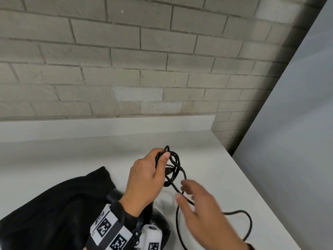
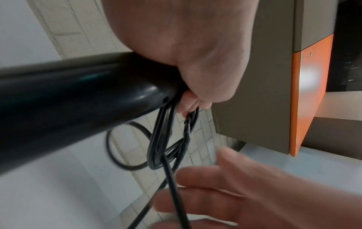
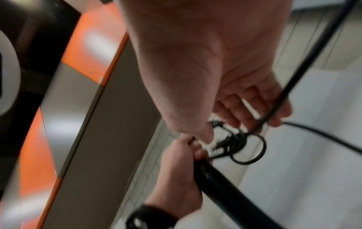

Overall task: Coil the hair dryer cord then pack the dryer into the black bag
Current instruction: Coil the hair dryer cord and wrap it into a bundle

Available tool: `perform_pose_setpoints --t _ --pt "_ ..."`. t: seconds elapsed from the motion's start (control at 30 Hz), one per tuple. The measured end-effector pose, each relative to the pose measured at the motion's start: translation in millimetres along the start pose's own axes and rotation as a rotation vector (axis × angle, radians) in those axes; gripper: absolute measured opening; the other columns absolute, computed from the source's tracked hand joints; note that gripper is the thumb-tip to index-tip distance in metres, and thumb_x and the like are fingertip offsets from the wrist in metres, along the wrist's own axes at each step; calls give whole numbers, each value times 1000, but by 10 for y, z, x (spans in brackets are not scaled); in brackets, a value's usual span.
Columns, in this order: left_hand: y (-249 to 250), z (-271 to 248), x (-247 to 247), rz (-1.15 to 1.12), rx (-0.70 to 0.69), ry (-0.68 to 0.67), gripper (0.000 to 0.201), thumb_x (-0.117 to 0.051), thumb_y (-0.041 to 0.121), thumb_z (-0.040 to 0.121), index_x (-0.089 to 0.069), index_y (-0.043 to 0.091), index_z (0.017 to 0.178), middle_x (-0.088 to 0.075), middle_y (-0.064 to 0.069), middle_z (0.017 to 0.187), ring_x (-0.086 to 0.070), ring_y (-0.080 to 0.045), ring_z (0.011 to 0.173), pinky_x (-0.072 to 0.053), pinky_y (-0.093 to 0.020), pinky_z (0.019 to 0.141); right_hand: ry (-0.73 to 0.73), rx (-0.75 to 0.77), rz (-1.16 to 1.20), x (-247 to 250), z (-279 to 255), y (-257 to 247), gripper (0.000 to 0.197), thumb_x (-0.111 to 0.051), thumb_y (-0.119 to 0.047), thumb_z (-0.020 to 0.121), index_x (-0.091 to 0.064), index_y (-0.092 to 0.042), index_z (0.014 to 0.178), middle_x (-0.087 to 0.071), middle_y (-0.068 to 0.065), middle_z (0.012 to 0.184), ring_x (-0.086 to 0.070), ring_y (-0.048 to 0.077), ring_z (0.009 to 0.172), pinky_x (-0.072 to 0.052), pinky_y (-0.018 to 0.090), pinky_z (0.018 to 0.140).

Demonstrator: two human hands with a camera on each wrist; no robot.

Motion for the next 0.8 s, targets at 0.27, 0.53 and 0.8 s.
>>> perform_pose_setpoints --t 0.27,0.53,0.8 --pt "11 -42 71 -3 -20 18 46 -35 59 99 -65 25 105 -49 10 46 -49 -8 45 -35 -21 48 81 114 97 26 157 -219 21 -54 -35 97 -66 -27 83 -52 -16 59 -48 8 55 -30 13 50" --pt "-16 -45 79 -8 -22 23 48 -32 62 95 -65 27 103 -46 6 47 -46 -11 44 -34 -20 48 241 69 359 758 -198 -133 20 -72 -28 76 -67 -20 58 -48 14 49 -36 8 46 -28 23 45" --pt "-29 -12 37 -24 -9 10 43 -37 57 97 -66 26 104 -51 12 52 -46 -11 46 -39 -26 49 544 -151 334 1507 -640 668 64 -70 -68 69 -50 -10 52 -35 0 45 -30 7 44 -25 31 42"
Point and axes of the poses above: each hand's wrist, its own z-axis towards the middle knuckle, its own x-axis out of the back of the hand, y = z × x, the point moved 7 cm from there along z, towards the middle knuckle
